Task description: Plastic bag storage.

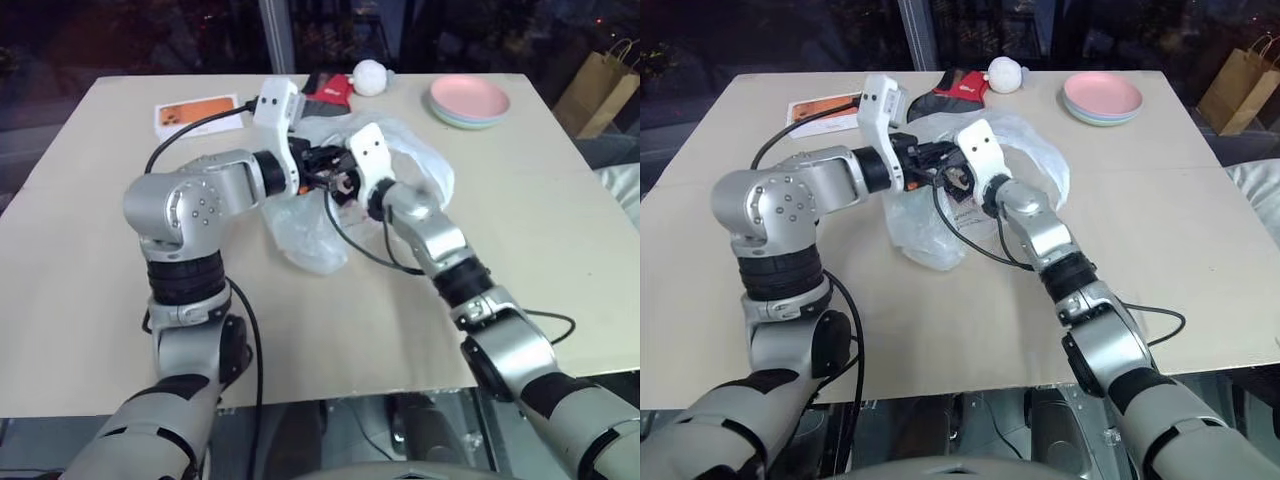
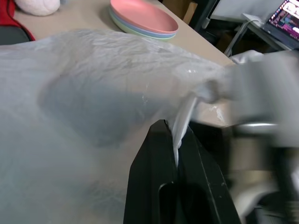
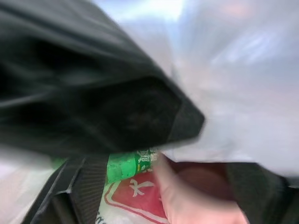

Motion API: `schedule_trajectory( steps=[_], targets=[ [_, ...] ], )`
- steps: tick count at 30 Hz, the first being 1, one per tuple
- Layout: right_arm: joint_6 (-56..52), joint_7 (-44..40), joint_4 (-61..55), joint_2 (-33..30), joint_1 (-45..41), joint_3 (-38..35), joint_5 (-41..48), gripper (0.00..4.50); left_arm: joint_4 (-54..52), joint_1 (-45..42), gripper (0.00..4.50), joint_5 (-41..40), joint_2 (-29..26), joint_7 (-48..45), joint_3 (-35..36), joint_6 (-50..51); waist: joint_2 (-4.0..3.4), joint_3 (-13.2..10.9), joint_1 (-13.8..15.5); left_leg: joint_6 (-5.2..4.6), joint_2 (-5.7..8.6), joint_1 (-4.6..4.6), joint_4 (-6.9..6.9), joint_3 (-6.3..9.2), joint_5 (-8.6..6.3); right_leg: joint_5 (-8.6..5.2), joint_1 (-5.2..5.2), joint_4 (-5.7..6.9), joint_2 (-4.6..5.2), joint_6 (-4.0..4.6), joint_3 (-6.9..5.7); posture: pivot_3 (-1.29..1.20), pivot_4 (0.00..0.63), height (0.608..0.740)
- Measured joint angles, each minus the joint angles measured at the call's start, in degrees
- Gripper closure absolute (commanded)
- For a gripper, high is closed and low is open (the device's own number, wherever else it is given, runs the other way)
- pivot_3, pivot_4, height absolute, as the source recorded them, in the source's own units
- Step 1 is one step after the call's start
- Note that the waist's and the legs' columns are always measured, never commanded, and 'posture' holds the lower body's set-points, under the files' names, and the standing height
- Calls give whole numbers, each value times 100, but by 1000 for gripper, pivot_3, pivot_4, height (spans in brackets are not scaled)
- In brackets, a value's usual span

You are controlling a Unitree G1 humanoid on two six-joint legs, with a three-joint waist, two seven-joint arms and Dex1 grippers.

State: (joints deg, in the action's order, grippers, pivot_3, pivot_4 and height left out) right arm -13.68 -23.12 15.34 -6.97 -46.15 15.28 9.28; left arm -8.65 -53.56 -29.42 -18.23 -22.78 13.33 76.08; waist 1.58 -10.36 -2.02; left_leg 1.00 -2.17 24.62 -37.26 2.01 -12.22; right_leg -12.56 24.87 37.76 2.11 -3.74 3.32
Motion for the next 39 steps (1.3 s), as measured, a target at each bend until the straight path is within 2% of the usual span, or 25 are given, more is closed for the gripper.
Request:
schedule_trajectory(
  steps=[3,7,12,16,20,24,27,28,30,34,35,37,39],
  targets=[
    [-684,-180,-1268,-404,636,2,82,832,49,6,4500,-2,-9,49,19,-32,0,0,-10,0,1,-2,-4,-1,0,0,1,5,0,0,1,0,150,740],
    [-2408,-150,-3845,-1004,1440,-332,669,832,249,14,4500,-1,-33,44,-93,-261,-1,-1,-38,-1,0,-16,-6,-1,0,-1,-1,18,-5,0,2,0,150,740],
    [-3893,186,-5530,-1419,2083,-985,1122,832,356,32,4500,3,-157,-60,-290,-542,-1,0,-21,-2,-1,-25,-10,1,1,-2,-13,18,-7,-1,2,0,150,740],
    [-4642,631,-5973,-1496,2193,-1501,1127,832,366,68,4500,1,-257,-134,-377,-693,-1,1,-26,-3,-1,-28,-13,-5,1,-2,-14,18,-7,-1,9,0,150,740],
    [-5143,1055,-5902,-1343,1946,-1836,1087,832,365,176,4500,-4,-288,-193,-489,-776,-1,0,-32,-3,-1,-30,-12,-5,1,-2,-14,18,-9,-1,11,0,150,740],
    [-5103,1244,-5147,-1257,1789,-1757,897,832,346,209,4500,-4,-359,-249,-522,-848,-1,0,-31,-3,-1,-27,-12,-7,1,-2,-14,13,-9,-1,12,0,150,740],
    [-4714,1340,-4066,-941,1629,-1763,796,832,84,342,4500,-24,-450,-359,-546,-1051,-2,0,-39,-3,-1,-28,-10,-14,1,-2,-13,12,-9,-1,19,0,150,740],
    [-4591,1339,-3834,-947,1616,-1758,754,1333,-31,427,4500,-60,-467,-415,-547,-1169,-3,0,-35,-3,-1,-26,-8,-14,1,-2,-12,10,-9,0,20,0,150,740],
    [-4412,1329,-3640,-971,1599,-1758,696,2028,-186,598,4500,-106,-597,-569,-547,-1317,-3,0,-35,-3,-1,-22,-8,-14,1,-2,-8,9,-8,0,20,0,150,740],
    [-4144,1218,-3520,-1082,1571,-1791,676,3796,-486,942,4500,-297,-1082,-1022,-527,-1400,-3,-1,-37,-3,-1,-20,-5,-14,0,-2,-6,6,-9,0,20,0,150,740],
    [-4094,1200,-3520,-1089,1569,-1803,680,4437,-573,1017,4500,-348,-1186,-1135,-525,-1444,-3,-1,-36,-3,-2,-20,-5,-14,0,-2,-6,6,-9,0,19,0,150,740],
    [-4063,1141,-3519,-1097,1565,-1805,694,4480,-658,1084,4500,-424,-1288,-1258,-513,-1503,-3,-1,-32,-3,-2,-21,-5,-13,0,-3,-7,7,-9,-1,18,0,150,740],
    [-4051,1032,-3521,-1168,1560,-1805,742,4500,-695,1245,3979,-759,-1498,-1513,-333,-1412,-3,-1,-37,-3,-2,-22,-5,-14,0,-3,-6,8,-9,-1,18,0,150,740]
  ],
)
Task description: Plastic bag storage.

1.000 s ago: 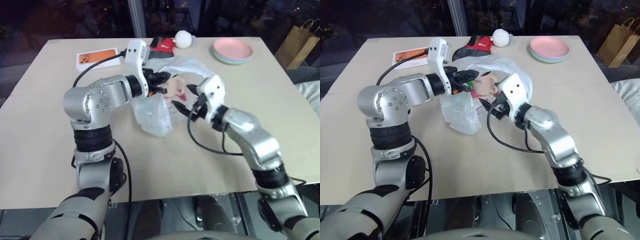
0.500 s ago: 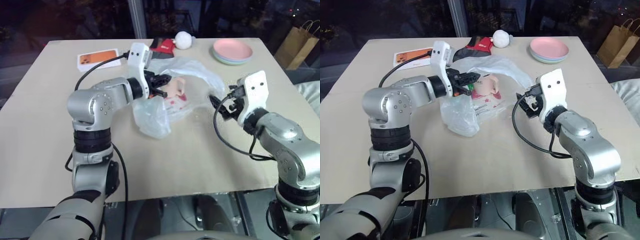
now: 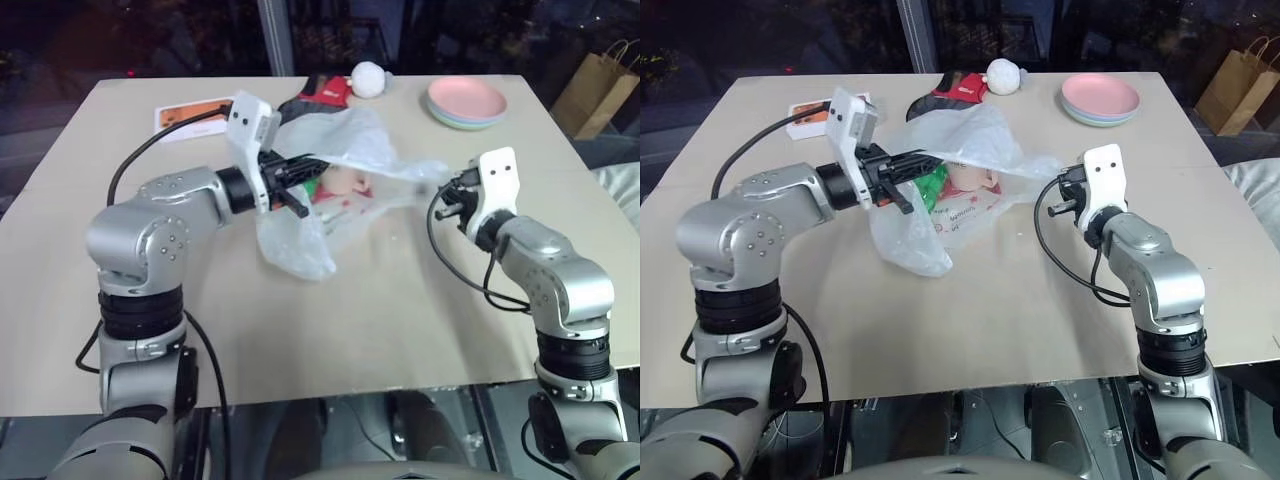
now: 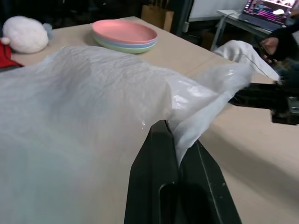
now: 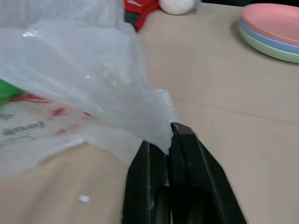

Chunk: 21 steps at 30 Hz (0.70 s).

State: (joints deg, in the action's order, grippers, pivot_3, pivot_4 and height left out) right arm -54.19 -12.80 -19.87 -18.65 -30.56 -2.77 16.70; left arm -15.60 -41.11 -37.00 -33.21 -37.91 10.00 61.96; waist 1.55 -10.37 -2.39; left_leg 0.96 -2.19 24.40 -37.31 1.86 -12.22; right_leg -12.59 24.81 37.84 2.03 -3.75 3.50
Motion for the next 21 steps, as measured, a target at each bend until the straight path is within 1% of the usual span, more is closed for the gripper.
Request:
schedule_trajectory(
  steps=[1,2,3,5,7,8,10,13,15,16,18,19,20,21],
  targets=[
    [0,-49,-1,-57,0,-3,16,4500,-13,70,3659,-240,-47,-110,160,115,0,0,-3,0,-1,0,0,0,0,0,0,0,0,0,0,0,150,740],
    [0,-85,-3,-117,0,-13,34,4500,-38,133,3238,-565,-82,-233,369,268,0,-1,-3,0,-1,2,0,1,0,0,1,0,0,0,-2,0,150,740],
    [0,-110,-4,-143,0,-27,45,4500,-94,175,2660,-766,-128,-304,505,364,0,-1,-4,0,-2,2,0,2,0,0,1,-1,0,0,-3,0,150,740],
    [-6,-181,-22,-170,-5,-34,85,4500,-271,378,1758,-1337,-414,-487,848,654,0,-1,-6,0,-2,1,0,1,0,-1,0,-1,0,1,-2,0,150,740],
    [-28,-213,-41,-198,-2,-32,143,4500,-333,643,1758,-1851,-757,-681,1130,1013,-1,-1,-27,-1,-3,-1,1,0,0,-1,1,0,-1,0,-1,0,150,740],
    [-54,-239,-65,-236,14,-37,163,4500,-350,895,1758,-2203,-1027,-869,1321,1276,-1,-1,-31,-1,-4,-1,2,1,-1,-2,1,0,-1,0,-1,0,150,740],
    [-76,-256,-124,-252,32,-34,187,4500,-362,1481,1758,-2639,-1539,-1176,1633,1566,-2,-2,-34,-1,-5,-2,3,-1,-1,-2,2,0,-1,1,-1,0,150,740],
    [-121,-261,-197,-277,41,-23,202,4500,-306,1989,1758,-2979,-1870,-1354,2033,1744,-1,-2,9,-1,-6,0,2,5,-1,-4,1,-2,0,-1,-11,0,150,740],
    [-167,-271,-269,-274,44,-12,228,4500,-503,2617,1758,-3052,-2134,-1572,2186,1727,-3,-2,10,0,-6,-3,2,1,-1,-3,-3,-7,2,0,-8,0,150,740],
    [-181,-273,-289,-282,51,-12,230,4500,-730,3081,1758,-3083,-2195,-1718,2217,1723,-3,-2,3,0,-7,-4,3,-4,-1,-4,-2,-8,3,1,-3,0,150,740],
    [-198,-272,-290,-285,51,-11,231,4500,-926,3574,1758,-3123,-2197,-1833,2250,1697,-3,-2,7,0,-8,-3,3,-3,-1,-4,0,-8,3,2,-5,0,150,740],
    [-211,-281,-320,-292,58,-6,237,4500,-1052,3991,1758,-3089,-2174,-1852,2332,1589,-3,-2,2,0,-10,-6,5,-4,-1,-8,0,-7,2,10,-3,0,150,740],
    [-220,-284,-329,-295,61,-2,238,4500,-1086,4169,1758,-3048,-2126,-1841,2348,1527,-4,-2,6,0,-10,-12,10,-8,-1,-16,-1,-5,2,23,1,0,150,740],
    [-230,-291,-348,-297,64,6,242,4500,-1167,4450,1758,-2971,-1966,-1769,2390,1379,-6,-1,3,0,-10,-17,14,-11,-1,-18,-2,-5,2,26,4,0,150,740]
  ],
)
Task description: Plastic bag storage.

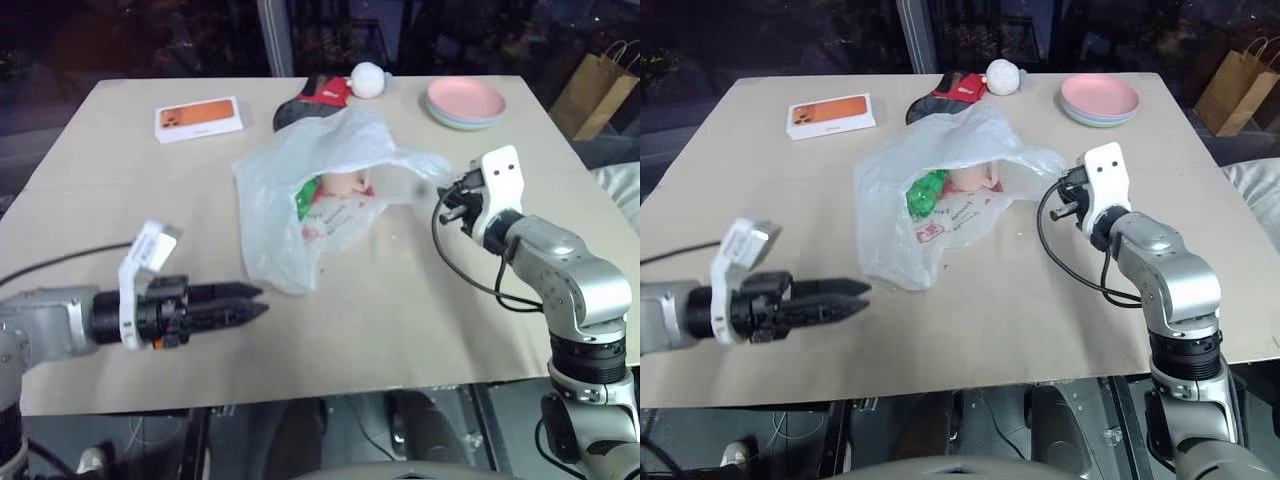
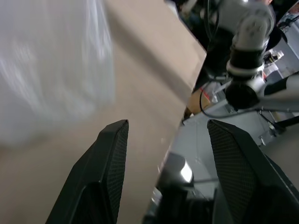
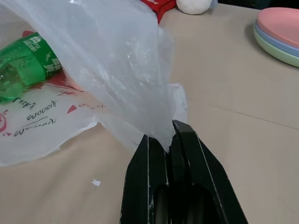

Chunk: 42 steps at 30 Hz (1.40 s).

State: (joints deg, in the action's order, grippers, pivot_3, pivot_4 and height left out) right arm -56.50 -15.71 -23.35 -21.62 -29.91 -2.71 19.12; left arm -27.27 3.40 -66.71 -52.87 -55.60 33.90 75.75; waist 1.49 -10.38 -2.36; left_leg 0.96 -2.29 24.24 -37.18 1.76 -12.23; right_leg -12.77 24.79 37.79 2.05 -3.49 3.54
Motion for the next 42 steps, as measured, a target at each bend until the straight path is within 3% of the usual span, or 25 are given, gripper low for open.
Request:
schedule_trajectory(
  steps=[4,10,18,24,34,37,39,41,42],
  targets=[
    [-91,-17,-62,-70,25,1,16,4500,-310,424,1758,224,1303,1003,-295,-557,8,6,50,0,0,-6,-3,-4,0,-1,-9,-1,0,2,4,0,150,740],
    [-218,-38,-253,-120,91,1,80,4500,-493,-220,1758,423,2328,2394,-1102,-1156,10,8,69,0,1,-22,-14,-11,0,0,-24,5,-4,1,16,0,150,740],
    [-434,-60,-364,-238,151,0,178,4500,-483,-69,1758,748,2590,3105,-1403,-1661,9,8,5,-1,1,-27,1,-17,0,5,-22,1,-6,-8,22,0,150,740],
    [-482,-73,-467,-305,177,-14,187,4500,-449,442,1758,388,2407,3130,-993,-1692,9,7,39,-1,1,-27,-1,-16,-1,-7,-22,-3,-5,-5,20,0,150,740],
    [-490,-120,-460,-308,174,-9,183,4500,-84,-577,1758,650,2957,3712,-1943,-1992,9,8,14,-1,2,-28,-1,-15,-1,4,-27,-3,-9,-8,24,0,150,740],
    [-514,-117,-463,-308,174,-9,182,4500,107,-744,2516,671,3091,3746,-2015,-2112,9,8,11,-1,2,-27,1,-15,-1,11,-27,-6,-9,-19,24,0,150,740],
    [-543,-117,-468,-309,174,-9,182,4500,129,-824,3397,388,3132,3748,-1918,-2116,9,8,11,-1,2,-25,1,-16,-1,11,-27,-8,-8,-20,24,0,150,740],
    [-574,-131,-428,-294,86,-86,249,4500,363,-1231,4290,-823,2943,4006,-1531,-2039,13,2,15,-2,1,-23,-2,-7,0,11,-24,-4,-8,-22,17,0,150,740],
    [-577,-143,-394,-281,-10,-132,304,4500,417,-1436,4457,-1206,2815,4109,-1366,-2039,13,0,15,-2,1,-21,-5,-2,0,9,-23,-2,-10,-26,13,0,150,740]
  ],
)
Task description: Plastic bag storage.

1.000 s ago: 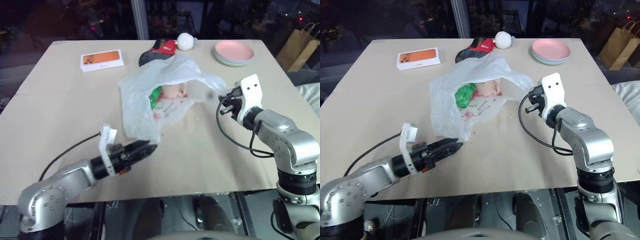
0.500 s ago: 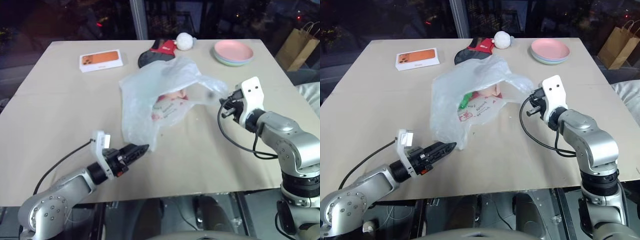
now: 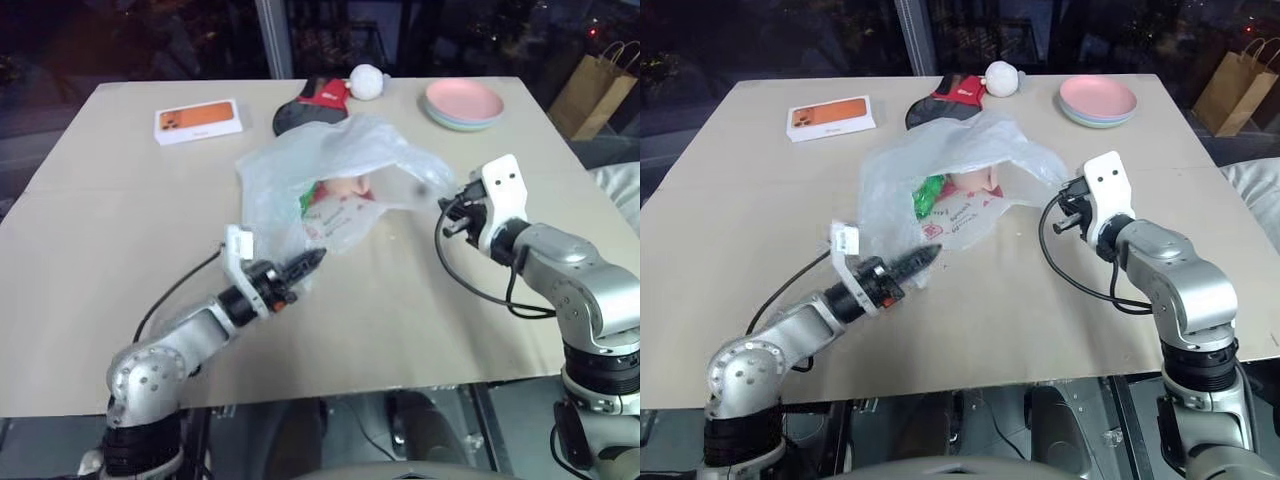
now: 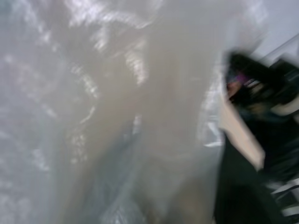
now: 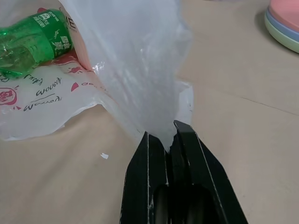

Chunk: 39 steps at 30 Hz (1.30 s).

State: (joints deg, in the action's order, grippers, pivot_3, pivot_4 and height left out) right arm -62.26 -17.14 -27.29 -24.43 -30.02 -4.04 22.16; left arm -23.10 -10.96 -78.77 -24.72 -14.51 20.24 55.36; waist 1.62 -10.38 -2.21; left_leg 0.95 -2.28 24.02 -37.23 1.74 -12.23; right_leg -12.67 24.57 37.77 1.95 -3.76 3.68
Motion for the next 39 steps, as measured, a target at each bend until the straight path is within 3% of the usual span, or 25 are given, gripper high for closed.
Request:
schedule_trajectory(
  steps=[3,7,9,13,17,20,22,25,27,31,35,37,39],
  targets=[
    [22,-96,263,52,-655,-352,268,4500,333,-941,4457,-1293,-561,389,379,-86,-3,-1,2,-1,1,-5,-7,0,1,-5,-8,1,-1,-10,1,0,150,740],
    [206,-218,979,50,-1627,-660,504,4500,1394,-2162,4457,-1897,-1095,612,422,-159,2,-9,14,0,3,-1,-6,2,0,0,-11,-6,-2,-2,-4,0,150,740],
    [645,-388,1727,-124,-2373,-631,426,4500,2439,-3257,4457,-1498,-1475,485,352,-299,4,-20,17,0,3,13,-4,5,1,5,5,-6,-5,6,-9,0,150,740],
    [2008,-747,3316,-702,-3756,-510,-98,4500,4639,-5275,4457,317,-2103,-457,-182,-869,-3,-22,27,1,8,32,26,3,0,5,17,-41,0,10,-12,0,150,740],
    [2556,-1053,4130,-859,-4333,-350,-288,4500,6499,-6591,4457,1765,-1904,-1427,-809,-1289,-2,-23,19,29,9,104,70,12,16,8,70,-92,8,10,-35,0,150,740],
    [2619,-1173,4241,-1068,-4416,-350,-333,4500,7187,-7162,4457,2421,-1795,-2012,-957,-1466,-9,-27,-24,33,9,190,80,11,19,8,150,-98,17,10,-47,0,150,740],
    [2539,-1208,4165,-1212,-4409,-358,-317,4500,7363,-7335,4457,2717,-1731,-2336,-957,-1479,-15,-31,-43,33,9,196,88,2,19,2,162,-105,28,18,-65,0,150,740],
    [2105,-1201,3445,-1464,-4132,-492,-147,4500,7308,-7336,4457,2898,-1615,-2576,-933,-1354,-30,-40,-49,33,11,197,94,1,19,-19,166,-98,39,33,-85,0,150,740],
    [1397,-1148,2381,-1682,-3550,-823,218,4500,6732,-7007,4457,2889,-1565,-2626,-823,-1059,-31,-39,-32,33,8,194,100,3,19,-29,164,-93,43,42,-96,0,150,740],
    [-388,-920,-82,-1483,-1559,-1742,1526,4500,4718,-5340,4457,2597,-1268,-2252,-564,-297,-39,-32,-29,32,7,168,93,2,18,-37,137,-50,53,45,-105,0,150,740],
    [-1181,-868,-1679,-1196,320,-1874,2533,4500,3430,-3793,4457,2399,-885,-1705,-480,171,-37,-36,-13,5,12,161,25,6,2,-38,128,10,63,43,-115,0,150,740],
    [-1200,-856,-2198,-1246,1175,-1855,2640,4500,2782,-3125,4457,2408,-834,-1627,-499,211,-34,-34,-1,1,13,140,0,14,1,-35,97,21,62,38,-120,0,150,740],
    [-897,-842,-2400,-1445,2487,-1433,2280,4500,2108,-2107,4457,2530,-905,-1765,-605,157,-29,-28,5,0,14,26,6,5,-1,-44,-10,4,61,41,-115,0,150,740]
  ],
)
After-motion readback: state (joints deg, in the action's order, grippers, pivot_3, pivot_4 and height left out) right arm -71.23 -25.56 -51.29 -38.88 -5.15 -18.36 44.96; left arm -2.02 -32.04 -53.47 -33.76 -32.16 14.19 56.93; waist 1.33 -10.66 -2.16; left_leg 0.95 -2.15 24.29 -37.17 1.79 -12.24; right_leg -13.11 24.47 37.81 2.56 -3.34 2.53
